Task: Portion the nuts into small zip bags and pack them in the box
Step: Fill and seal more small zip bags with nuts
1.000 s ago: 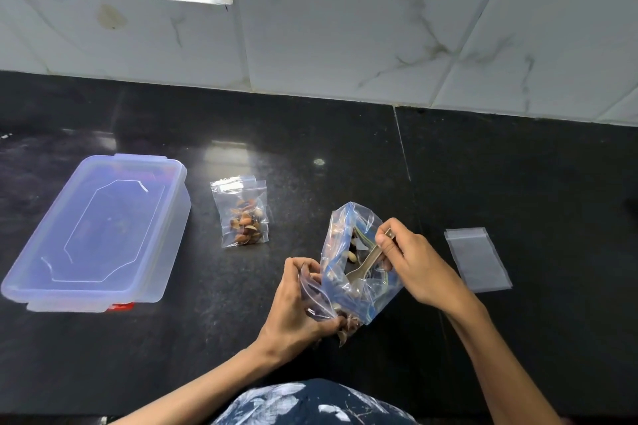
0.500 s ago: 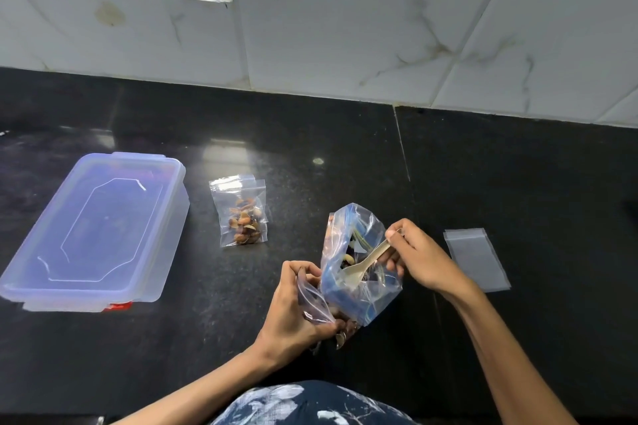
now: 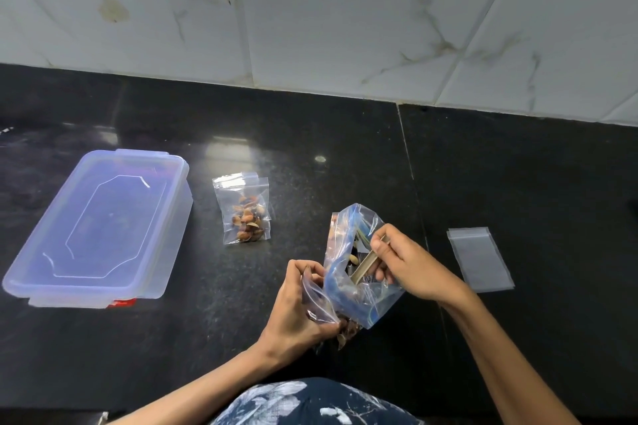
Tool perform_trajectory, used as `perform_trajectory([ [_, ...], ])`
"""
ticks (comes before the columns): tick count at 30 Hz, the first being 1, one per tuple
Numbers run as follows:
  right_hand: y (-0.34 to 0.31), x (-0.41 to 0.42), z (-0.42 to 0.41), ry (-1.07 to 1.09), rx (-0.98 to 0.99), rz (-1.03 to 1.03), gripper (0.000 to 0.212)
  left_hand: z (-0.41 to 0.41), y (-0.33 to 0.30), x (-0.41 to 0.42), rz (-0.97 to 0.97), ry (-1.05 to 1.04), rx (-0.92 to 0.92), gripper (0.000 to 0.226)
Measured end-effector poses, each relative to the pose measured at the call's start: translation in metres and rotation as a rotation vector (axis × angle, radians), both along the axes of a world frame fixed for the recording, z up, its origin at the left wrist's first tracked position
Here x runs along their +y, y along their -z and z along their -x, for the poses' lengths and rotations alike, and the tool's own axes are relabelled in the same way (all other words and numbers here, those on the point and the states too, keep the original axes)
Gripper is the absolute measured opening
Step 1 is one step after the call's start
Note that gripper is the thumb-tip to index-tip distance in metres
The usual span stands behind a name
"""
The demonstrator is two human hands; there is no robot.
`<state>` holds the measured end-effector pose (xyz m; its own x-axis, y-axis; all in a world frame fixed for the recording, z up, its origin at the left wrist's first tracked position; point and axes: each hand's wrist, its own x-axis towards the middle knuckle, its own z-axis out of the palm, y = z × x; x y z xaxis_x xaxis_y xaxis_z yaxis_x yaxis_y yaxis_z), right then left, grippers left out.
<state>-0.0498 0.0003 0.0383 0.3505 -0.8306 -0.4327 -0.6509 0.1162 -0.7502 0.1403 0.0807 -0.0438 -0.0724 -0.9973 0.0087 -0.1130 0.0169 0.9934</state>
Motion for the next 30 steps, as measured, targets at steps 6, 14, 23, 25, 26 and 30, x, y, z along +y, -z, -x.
perform_trajectory([
  [6, 0.003, -0.009, 0.013, 0.176, -0.102, -0.046, 0.016, -0.002, -0.004, 0.0, 0.031, -0.027, 0.034, 0.062],
  [14, 0.003, -0.019, 0.035, 0.346, -0.128, -0.021, 0.015, -0.01, -0.02, 0.001, 0.109, -0.15, 0.037, 0.054],
  [23, -0.03, -0.026, 0.042, 0.364, -0.154, 0.071, 0.016, -0.001, -0.05, -0.01, 0.13, -0.159, 0.105, 0.054],
  [25, -0.042, -0.027, 0.041, 0.367, -0.178, 0.092, 0.016, 0.002, -0.055, -0.013, 0.127, -0.163, 0.1, 0.049],
  [26, -0.048, -0.028, 0.041, 0.368, -0.19, 0.103, 0.016, 0.004, -0.057, -0.015, 0.126, -0.163, 0.097, 0.046],
  [30, -0.063, -0.032, 0.041, 0.366, -0.197, 0.125, 0.016, 0.008, -0.065, -0.019, 0.114, -0.146, 0.106, 0.047],
])
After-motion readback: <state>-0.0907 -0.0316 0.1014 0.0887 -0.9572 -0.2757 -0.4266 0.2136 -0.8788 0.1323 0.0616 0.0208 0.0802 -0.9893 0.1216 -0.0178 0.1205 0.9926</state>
